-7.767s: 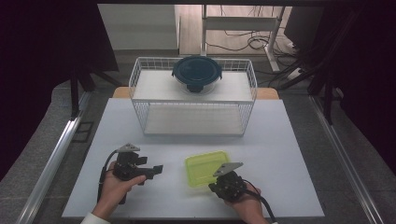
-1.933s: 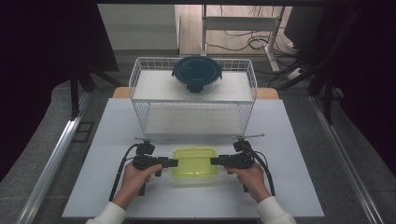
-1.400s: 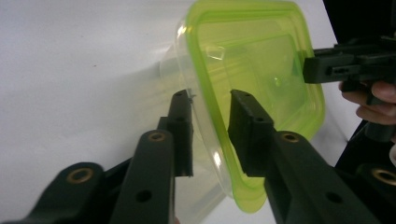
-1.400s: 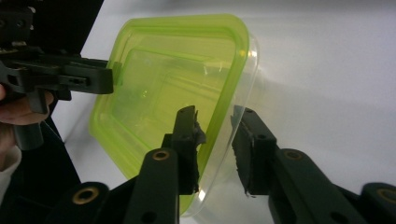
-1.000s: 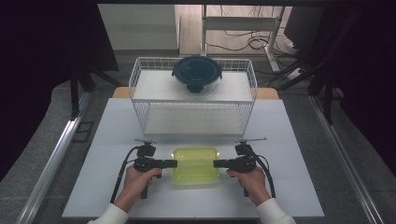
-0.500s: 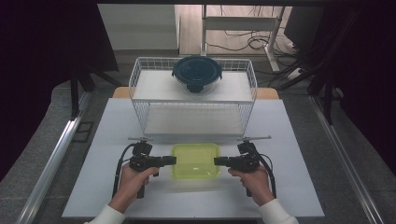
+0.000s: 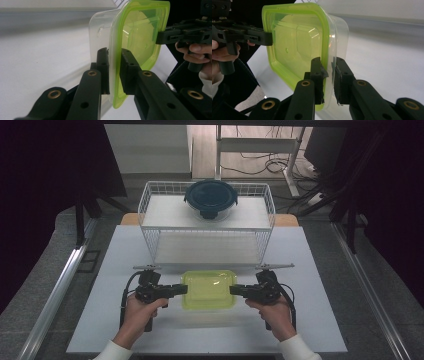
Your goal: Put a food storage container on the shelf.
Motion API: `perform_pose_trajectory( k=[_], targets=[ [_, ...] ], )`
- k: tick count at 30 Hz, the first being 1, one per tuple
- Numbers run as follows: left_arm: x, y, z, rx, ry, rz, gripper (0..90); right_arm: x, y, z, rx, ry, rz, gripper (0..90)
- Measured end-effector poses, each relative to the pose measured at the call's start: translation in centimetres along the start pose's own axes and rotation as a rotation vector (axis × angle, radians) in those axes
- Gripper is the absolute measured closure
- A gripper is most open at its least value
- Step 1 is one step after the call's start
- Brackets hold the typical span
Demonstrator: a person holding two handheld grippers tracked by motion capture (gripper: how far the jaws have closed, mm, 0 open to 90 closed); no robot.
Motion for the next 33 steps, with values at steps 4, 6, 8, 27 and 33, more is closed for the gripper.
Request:
perform_pose_trajectory(
  k=[4, 6, 8, 27, 33],
  targets=[
    [-0.2, 0.3, -0.3, 0.005, -0.008, -0.009, 80.1, -0.4, 0.6, 0.6, 0.003, 0.024, -0.018, 78.3],
    [-0.3, 0.5, -0.5, 0.008, -0.011, -0.014, 80.1, -0.5, 0.8, 0.7, 0.003, 0.028, -0.024, 78.3],
    [-0.6, 0.8, -0.7, 0.010, -0.020, -0.020, 80.1, -0.9, 1.2, 1.1, 0.005, 0.046, -0.038, 78.3],
    [-4.7, 2.5, -2.3, 0.014, -0.078, -0.066, 80.0, -4.4, 3.0, 2.3, 0.031, 0.113, -0.097, 78.4],
    [-6.0, 3.2, -2.6, 0.027, -0.087, -0.086, 80.0, -5.9, 3.7, 2.9, 0.026, 0.125, -0.114, 78.3]
  ],
)
Point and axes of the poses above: each handheld gripper's, and its own axes: y roughly backward along the jaws, x roughly out of its underside, z roughly to its left, the point moved 5 cm from there along -y, roughly forward along the jaws, and after that the axes turned 3 degrees about x, right-handed, at the moved point
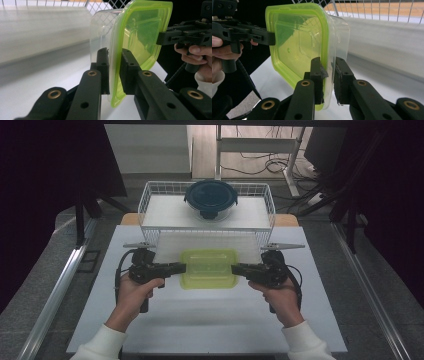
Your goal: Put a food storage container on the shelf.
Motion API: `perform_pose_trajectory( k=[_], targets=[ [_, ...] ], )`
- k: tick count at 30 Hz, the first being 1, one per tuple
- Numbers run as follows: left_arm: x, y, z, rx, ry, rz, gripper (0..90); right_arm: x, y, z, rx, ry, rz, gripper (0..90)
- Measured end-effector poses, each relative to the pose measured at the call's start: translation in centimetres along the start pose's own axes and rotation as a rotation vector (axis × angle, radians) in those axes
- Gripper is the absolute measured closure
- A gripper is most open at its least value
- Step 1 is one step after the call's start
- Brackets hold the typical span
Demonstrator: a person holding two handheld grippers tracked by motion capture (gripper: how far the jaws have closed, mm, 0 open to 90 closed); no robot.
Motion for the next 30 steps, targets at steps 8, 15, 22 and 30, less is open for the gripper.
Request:
perform_pose_trajectory(
  k=[8, 15, 22, 30],
  targets=[
    [-2.3, 0.6, -0.4, 0.004, -0.016, -0.025, 80.0, -2.6, 0.8, 0.5, 0.009, 0.027, -0.023, 78.3],
    [-4.4, 0.5, -0.6, 0.005, -0.033, -0.032, 80.1, -4.6, 1.2, 0.2, 0.019, 0.035, -0.035, 78.4],
    [-6.5, 0.5, -0.6, 0.005, -0.044, -0.041, 80.1, -6.8, 1.5, -0.2, 0.027, 0.045, -0.053, 78.4],
    [-9.3, 0.8, -0.9, 0.022, -0.056, -0.056, 80.1, -9.1, 2.2, -0.2, 0.034, 0.056, -0.071, 78.4]
  ],
)
Point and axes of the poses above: each handheld gripper's, and its own axes: y roughly backward along the jaws, x roughly out of its underside, z roughly to its left, the point moved 5 cm from there along -y, roughly forward along the jaws, and after that the axes turned 3 degrees about x, right-handed, at the moved point
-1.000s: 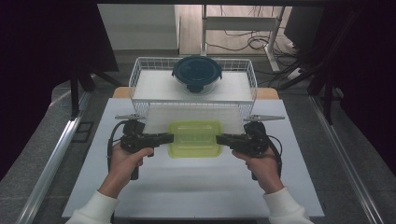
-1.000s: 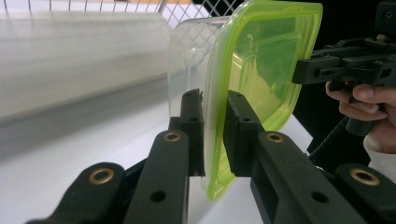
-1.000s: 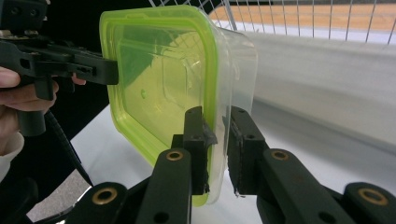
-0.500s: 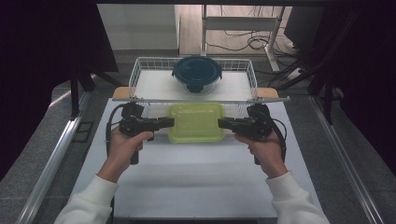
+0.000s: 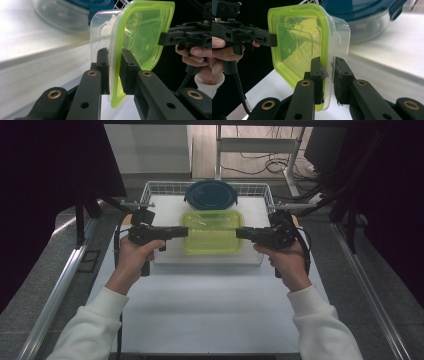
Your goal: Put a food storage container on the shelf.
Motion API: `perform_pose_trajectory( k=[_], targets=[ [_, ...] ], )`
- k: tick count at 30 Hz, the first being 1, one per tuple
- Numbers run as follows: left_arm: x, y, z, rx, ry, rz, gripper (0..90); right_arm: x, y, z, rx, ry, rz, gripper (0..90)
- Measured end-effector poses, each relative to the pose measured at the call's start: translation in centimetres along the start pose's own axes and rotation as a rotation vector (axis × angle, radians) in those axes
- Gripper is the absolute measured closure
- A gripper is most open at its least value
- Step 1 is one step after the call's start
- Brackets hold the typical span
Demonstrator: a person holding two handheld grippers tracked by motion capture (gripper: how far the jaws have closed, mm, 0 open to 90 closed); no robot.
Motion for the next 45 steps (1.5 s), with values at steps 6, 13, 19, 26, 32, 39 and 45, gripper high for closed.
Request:
perform_pose_trajectory(
  k=[6, 13, 19, 26, 32, 39, 45],
  targets=[
    [-2.4, 0.3, -0.1, -0.009, -0.020, 0.001, 80.1, -2.2, 0.3, -0.2, -0.009, -0.006, -0.023, 78.4],
    [-5.6, 0.8, 0.2, -0.009, -0.023, -0.009, 80.1, -5.3, 0.1, -0.4, -0.004, 0.003, -0.038, 78.6],
    [-8.0, 1.2, 0.5, -0.021, -0.020, -0.014, 80.0, -7.9, -0.4, -0.7, 0.000, 0.000, -0.040, 79.0],
    [-10.1, 1.1, 1.3, -0.023, -0.008, -0.014, 80.0, -9.8, -1.1, -1.4, -0.003, -0.012, -0.044, 79.1],
    [-11.3, 0.2, 2.5, -0.035, 0.021, -0.003, 80.1, -10.9, -2.2, -2.7, -0.010, -0.056, -0.026, 79.2],
    [-11.7, -1.7, 4.7, -0.045, 0.118, 0.007, 80.0, -10.7, -4.5, -5.0, -0.008, -0.179, 0.038, 78.9],
    [-12.3, -2.2, 5.6, -0.030, 0.175, 0.003, 79.6, -11.2, -5.1, -6.2, -0.041, -0.255, 0.030, 77.6]
  ],
)
Point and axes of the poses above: each handheld gripper's, and its own axes: y roughly backward along the jaws, x roughly out of its underside, z roughly to its left, the point moved 5 cm from there along -y, roughly forward along the jaws, and after that the axes turned 3 degrees about x, right-handed, at the moved point
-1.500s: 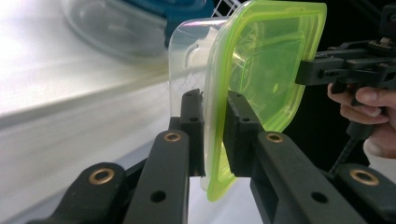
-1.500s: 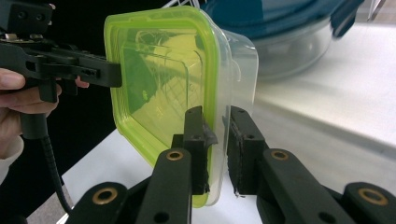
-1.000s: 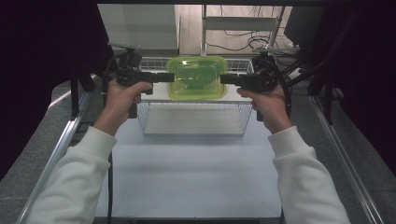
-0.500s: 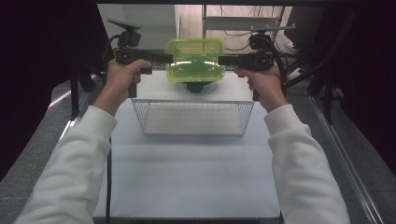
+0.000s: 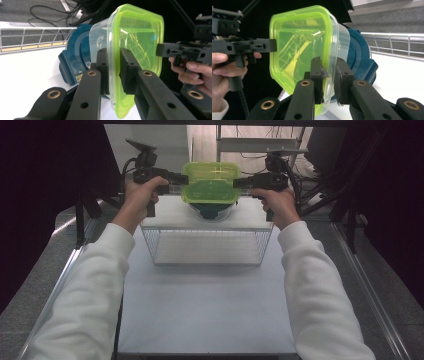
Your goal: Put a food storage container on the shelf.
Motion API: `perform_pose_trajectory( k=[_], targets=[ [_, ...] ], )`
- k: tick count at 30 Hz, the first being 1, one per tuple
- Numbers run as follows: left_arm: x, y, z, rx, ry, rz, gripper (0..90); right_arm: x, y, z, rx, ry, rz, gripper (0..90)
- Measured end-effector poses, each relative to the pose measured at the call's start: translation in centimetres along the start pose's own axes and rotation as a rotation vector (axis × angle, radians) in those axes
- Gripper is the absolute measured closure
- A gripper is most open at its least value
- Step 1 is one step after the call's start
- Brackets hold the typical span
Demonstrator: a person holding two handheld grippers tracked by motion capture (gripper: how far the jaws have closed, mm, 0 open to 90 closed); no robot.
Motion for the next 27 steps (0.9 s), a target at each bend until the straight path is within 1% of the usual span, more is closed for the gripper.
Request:
perform_pose_trajectory(
  k=[1, 2, 3, 4, 5, 6, 7, 8, 9, 11, 12, 14, 18, 19, 20, 21, 22, 23, 24, 26, 27],
  targets=[
    [-0.2, -0.1, 0.2, 0.006, 0.017, -0.001, 79.6, 0.0, 0.0, 0.0, 0.000, 0.000, 0.000, 77.6],
    [-0.4, -0.4, 0.7, 0.023, 0.046, -0.003, 79.1, -0.2, -0.3, -0.3, -0.004, -0.027, -0.006, 76.7],
    [-0.4, -0.4, 0.7, 0.023, 0.046, -0.003, 78.7, -0.2, -0.3, -0.3, -0.004, -0.027, -0.006, 76.7],
    [-0.7, -0.7, 1.2, 0.035, 0.076, -0.007, 78.4, -0.4, -0.6, -0.6, -0.004, -0.055, -0.007, 75.8],
    [-0.7, -0.7, 1.2, 0.035, 0.076, -0.007, 78.0, -0.4, -0.6, -0.6, -0.004, -0.055, -0.007, 75.8],
    [-0.8, -0.9, 1.4, 0.038, 0.088, -0.008, 77.5, -0.5, -0.9, -0.9, -0.005, -0.084, -0.007, 74.6],
    [-0.9, -1.0, 1.6, 0.039, 0.095, -0.007, 77.5, -0.5, -0.9, -0.9, -0.005, -0.084, -0.007, 74.6],
    [-1.0, -1.3, 1.9, 0.040, 0.106, -0.008, 76.5, -0.5, -1.3, -1.2, -0.001, -0.102, -0.005, 73.1],
    [-1.0, -1.3, 1.9, 0.040, 0.106, -0.008, 75.9, -0.5, -1.3, -1.2, -0.001, -0.102, -0.005, 73.1],
    [-1.0, -1.5, 2.1, 0.045, 0.115, -0.011, 75.5, -0.5, -1.5, -1.4, 0.002, -0.117, -0.008, 72.4],
    [-1.0, -1.5, 2.2, 0.050, 0.118, -0.012, 74.8, -0.5, -1.6, -1.5, -0.001, -0.135, -0.016, 72.0],
    [-1.0, -1.6, 2.3, 0.055, 0.120, -0.014, 74.4, -0.5, -1.7, -1.5, -0.002, -0.141, -0.017, 71.9],
    [-0.9, -1.8, 2.5, 0.046, 0.110, -0.017, 72.0, -0.5, -1.9, -1.7, -0.004, -0.171, -0.023, 70.8],
    [-0.9, -1.9, 2.5, 0.043, 0.106, -0.020, 72.0, -0.5, -1.9, -1.7, -0.004, -0.171, -0.023, 70.8],
    [-0.9, -2.0, 2.5, 0.037, 0.094, -0.029, 70.7, -0.5, -1.9, -1.7, 0.000, -0.174, -0.032, 68.6],
    [-0.9, -2.0, 2.5, 0.037, 0.094, -0.029, 67.6, -0.5, -1.9, -1.7, 0.002, -0.175, -0.037, 61.3],
    [-0.8, -2.1, 2.5, 0.026, 0.086, -0.031, 67.6, -0.5, -1.9, -1.7, 0.002, -0.175, -0.037, 61.3],
    [-0.8, -2.2, 2.6, 0.020, 0.081, -0.039, 60.5, -0.5, -2.0, -1.7, 0.009, -0.171, -0.040, 51.9],
    [-0.7, -2.2, 2.6, 0.014, 0.074, -0.046, 54.9, -0.5, -2.0, -1.7, 0.026, -0.163, -0.042, 46.7],
    [-0.6, -2.1, 2.6, -0.021, 0.033, -0.067, 48.8, -0.4, -1.9, -1.6, 0.075, -0.119, -0.053, 36.6],
    [-0.6, -2.0, 2.5, -0.033, 0.009, -0.076, 39.9, -0.5, -1.6, -1.6, 0.123, -0.085, -0.087, 31.6]
  ],
)
Point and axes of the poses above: each handheld gripper's, and its own axes: y roughly backward along the jaws, x roughly out of its underside, z roughly to its left, the point moved 5 cm from there along -y, roughly forward along the jaws, and after that the axes turned 3 degrees about x, right-handed, at the moved point
